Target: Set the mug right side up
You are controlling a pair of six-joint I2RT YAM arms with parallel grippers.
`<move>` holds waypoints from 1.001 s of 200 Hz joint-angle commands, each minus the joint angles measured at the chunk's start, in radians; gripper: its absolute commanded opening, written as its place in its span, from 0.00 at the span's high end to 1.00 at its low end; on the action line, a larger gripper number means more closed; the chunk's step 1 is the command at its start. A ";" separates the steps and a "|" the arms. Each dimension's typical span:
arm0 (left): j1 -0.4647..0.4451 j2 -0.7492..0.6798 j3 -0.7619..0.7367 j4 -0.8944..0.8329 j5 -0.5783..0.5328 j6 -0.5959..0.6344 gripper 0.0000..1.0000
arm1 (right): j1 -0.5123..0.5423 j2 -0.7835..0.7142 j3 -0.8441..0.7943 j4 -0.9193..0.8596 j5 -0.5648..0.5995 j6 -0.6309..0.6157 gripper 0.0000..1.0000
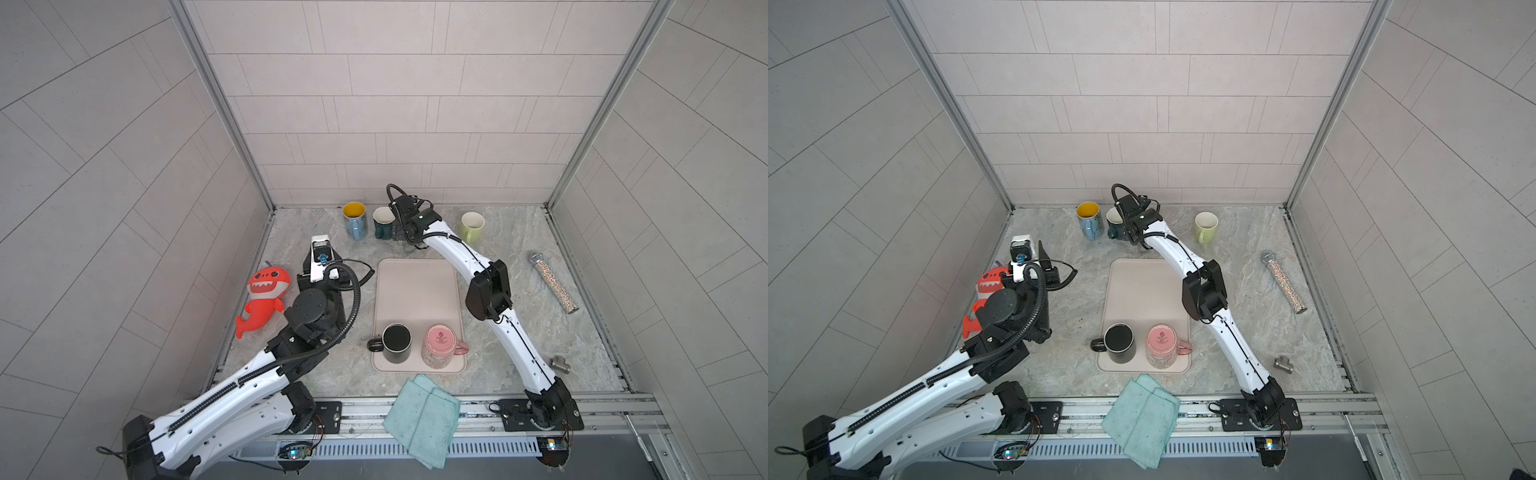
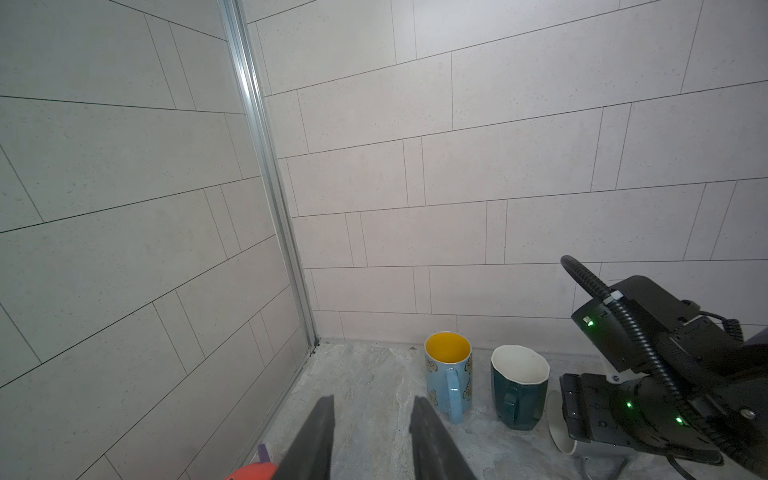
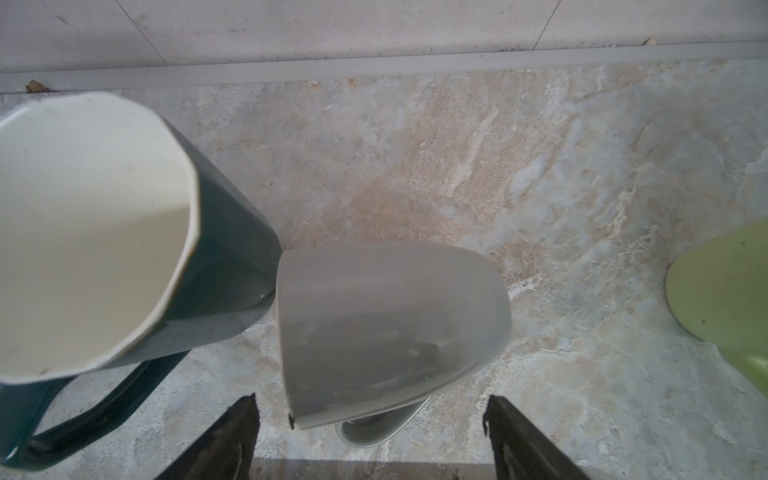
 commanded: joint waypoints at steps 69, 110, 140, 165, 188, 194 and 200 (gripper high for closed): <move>0.003 -0.040 0.043 -0.067 0.017 -0.054 0.65 | -0.009 0.039 0.013 0.009 0.042 0.014 0.12; 0.001 -0.045 0.040 -0.076 0.019 -0.065 0.65 | -0.016 0.043 0.011 -0.024 0.053 0.005 0.12; 0.002 -0.038 0.040 -0.077 0.021 -0.065 0.65 | -0.024 0.040 0.008 -0.043 0.064 -0.004 0.12; 0.002 -0.038 0.040 -0.077 0.019 -0.063 0.65 | -0.035 0.033 0.004 -0.050 0.072 -0.014 0.12; 0.002 -0.038 0.040 -0.078 0.017 -0.063 0.65 | -0.038 0.031 0.003 -0.051 0.079 -0.026 0.13; 0.003 -0.037 0.038 -0.078 0.017 -0.062 0.65 | -0.039 0.033 0.002 -0.051 0.080 -0.026 0.14; 0.002 -0.039 0.039 -0.077 0.017 -0.060 0.65 | -0.038 0.033 0.002 -0.053 0.081 -0.029 0.15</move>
